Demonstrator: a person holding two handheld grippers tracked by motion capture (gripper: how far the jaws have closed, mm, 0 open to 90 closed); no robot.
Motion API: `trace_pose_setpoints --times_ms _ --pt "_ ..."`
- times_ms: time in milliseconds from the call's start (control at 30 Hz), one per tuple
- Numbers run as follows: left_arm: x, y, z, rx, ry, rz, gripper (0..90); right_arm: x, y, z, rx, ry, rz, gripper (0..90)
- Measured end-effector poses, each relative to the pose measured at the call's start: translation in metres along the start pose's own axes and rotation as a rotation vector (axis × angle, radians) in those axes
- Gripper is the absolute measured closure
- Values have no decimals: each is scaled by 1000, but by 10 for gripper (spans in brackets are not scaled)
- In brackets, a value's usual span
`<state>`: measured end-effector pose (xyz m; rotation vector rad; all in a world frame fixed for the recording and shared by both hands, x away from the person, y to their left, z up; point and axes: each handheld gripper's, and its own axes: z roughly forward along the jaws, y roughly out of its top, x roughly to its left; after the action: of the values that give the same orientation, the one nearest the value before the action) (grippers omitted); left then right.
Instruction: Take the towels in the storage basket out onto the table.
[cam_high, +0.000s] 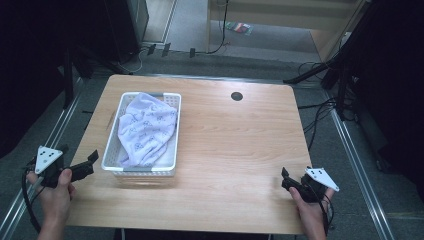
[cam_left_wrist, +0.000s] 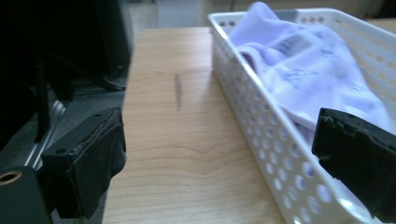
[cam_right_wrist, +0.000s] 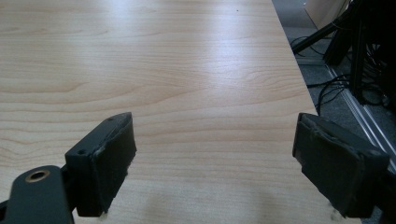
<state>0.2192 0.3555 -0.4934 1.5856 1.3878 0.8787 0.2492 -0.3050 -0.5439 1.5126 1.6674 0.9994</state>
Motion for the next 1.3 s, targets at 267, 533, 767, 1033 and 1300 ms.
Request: trace_pose_setpoints --times_ms 267,533,767,1033,1300 --pt "-14 35 6 148 -132 96 0 0 1 1 5 12 -4 133" --pt "-29 55 26 328 -223 185 0 1 1 1 9 22 -7 133" --pt "-34 70 41 403 -259 209 0 1 1 3 14 28 -20 133" --pt "-43 85 58 461 -261 251 0 1 1 3 17 28 -16 133" --pt "-56 97 78 496 -280 275 0 1 1 2 15 31 -21 131"
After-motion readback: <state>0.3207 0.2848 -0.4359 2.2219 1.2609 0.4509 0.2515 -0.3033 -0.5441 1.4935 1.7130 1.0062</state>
